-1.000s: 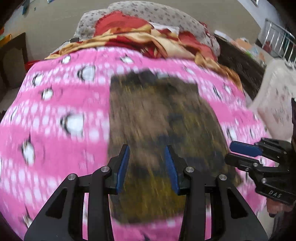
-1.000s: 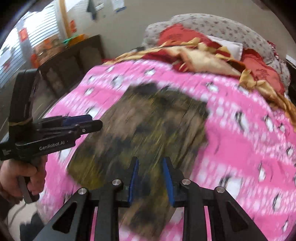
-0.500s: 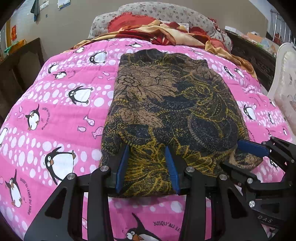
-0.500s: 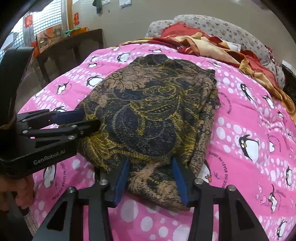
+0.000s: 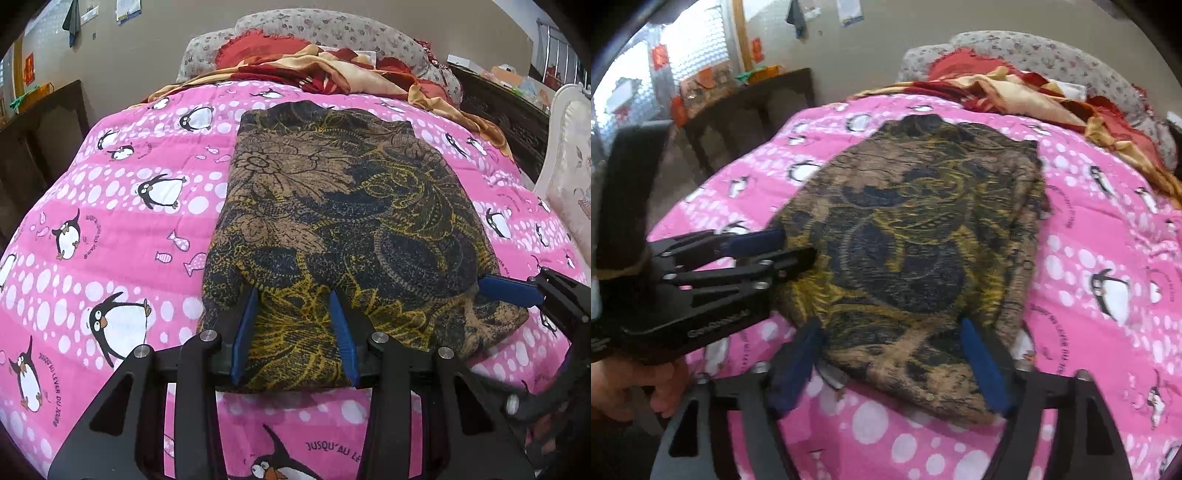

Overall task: Fold small clothes
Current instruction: 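Press both open grippers on the folded shirt to square it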

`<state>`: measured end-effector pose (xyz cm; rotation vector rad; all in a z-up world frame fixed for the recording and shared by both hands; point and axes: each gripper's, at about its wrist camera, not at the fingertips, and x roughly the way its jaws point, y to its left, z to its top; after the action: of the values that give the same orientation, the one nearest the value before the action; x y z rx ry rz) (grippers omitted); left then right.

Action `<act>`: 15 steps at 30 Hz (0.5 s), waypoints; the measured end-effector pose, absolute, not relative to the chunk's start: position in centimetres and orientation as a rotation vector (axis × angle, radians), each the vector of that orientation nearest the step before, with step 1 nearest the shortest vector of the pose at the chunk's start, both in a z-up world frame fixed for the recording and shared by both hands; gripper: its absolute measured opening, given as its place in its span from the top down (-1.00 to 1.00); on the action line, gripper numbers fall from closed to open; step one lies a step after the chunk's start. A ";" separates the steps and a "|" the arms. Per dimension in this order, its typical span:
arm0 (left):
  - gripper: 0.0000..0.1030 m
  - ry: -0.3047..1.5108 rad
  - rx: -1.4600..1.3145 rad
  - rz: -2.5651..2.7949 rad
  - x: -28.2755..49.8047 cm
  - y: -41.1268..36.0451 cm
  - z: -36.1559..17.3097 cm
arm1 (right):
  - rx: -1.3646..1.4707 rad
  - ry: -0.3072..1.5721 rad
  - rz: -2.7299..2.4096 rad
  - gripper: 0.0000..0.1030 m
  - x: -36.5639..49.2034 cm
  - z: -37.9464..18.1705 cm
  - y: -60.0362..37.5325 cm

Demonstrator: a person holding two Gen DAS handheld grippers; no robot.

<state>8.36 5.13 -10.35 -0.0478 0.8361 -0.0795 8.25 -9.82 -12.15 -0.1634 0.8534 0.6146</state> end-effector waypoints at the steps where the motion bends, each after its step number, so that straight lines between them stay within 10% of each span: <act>1: 0.23 0.835 -0.047 -0.080 8.4 5.1 -10.3 | -0.175 0.857 0.613 -0.75 8.2 -12.3 -9.6; 5: 0.13 0.822 -0.053 -0.092 8.3 5.1 -10.3 | -0.265 0.857 0.580 -0.85 7.9 -12.9 -8.2; 9: -0.55 0.828 -0.088 -0.194 8.3 5.0 -10.2 | -0.341 0.852 0.560 -1.00 7.6 -13.5 -7.0; 15: -0.75 0.838 -0.061 -0.226 8.7 4.0 -10.4 | -0.379 0.849 0.538 -1.00 7.5 -13.7 -6.6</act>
<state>8.69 4.02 -10.37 -0.0611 0.8383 -0.2263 7.48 -6.62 -13.67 -0.3793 0.8485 0.5384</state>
